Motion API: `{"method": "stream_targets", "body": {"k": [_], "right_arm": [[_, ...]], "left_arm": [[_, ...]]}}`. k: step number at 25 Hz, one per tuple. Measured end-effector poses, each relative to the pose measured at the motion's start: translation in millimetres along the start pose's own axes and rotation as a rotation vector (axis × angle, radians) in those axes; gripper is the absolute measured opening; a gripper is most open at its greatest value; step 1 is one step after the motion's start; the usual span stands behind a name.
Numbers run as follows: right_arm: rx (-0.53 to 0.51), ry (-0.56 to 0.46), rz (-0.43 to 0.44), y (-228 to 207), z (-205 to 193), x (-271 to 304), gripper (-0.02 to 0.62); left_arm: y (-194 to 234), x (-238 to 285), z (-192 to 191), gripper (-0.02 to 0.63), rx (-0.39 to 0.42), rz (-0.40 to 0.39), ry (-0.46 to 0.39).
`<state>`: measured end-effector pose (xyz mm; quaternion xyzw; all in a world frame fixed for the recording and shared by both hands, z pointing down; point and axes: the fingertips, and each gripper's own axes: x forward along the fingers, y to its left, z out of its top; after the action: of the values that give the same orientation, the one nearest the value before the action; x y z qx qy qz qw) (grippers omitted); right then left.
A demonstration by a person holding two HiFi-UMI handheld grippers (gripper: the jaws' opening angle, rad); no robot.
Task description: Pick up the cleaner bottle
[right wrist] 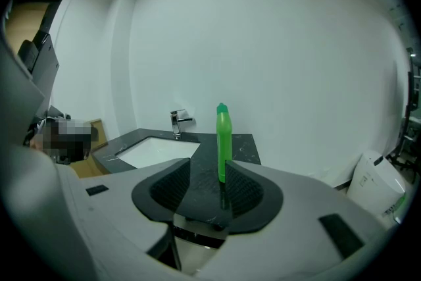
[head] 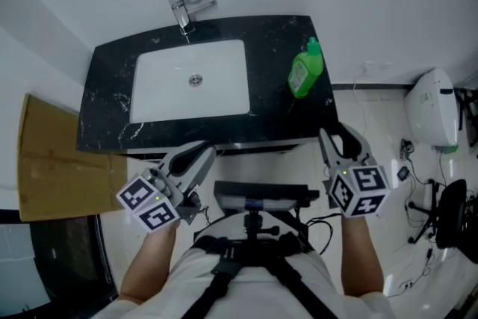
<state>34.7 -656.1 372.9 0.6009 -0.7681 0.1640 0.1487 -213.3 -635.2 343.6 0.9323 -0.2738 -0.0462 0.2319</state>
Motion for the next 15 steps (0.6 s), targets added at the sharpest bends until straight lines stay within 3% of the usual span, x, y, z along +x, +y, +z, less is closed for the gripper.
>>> {"method": "stream_targets", "body": {"k": [15], "right_arm": [[-0.015,0.015,0.01,1.1,3.2,22.8,0.184]], "left_arm": [[13.3,-3.3,3.2,0.052,-0.025,0.027,-0.023]]}}
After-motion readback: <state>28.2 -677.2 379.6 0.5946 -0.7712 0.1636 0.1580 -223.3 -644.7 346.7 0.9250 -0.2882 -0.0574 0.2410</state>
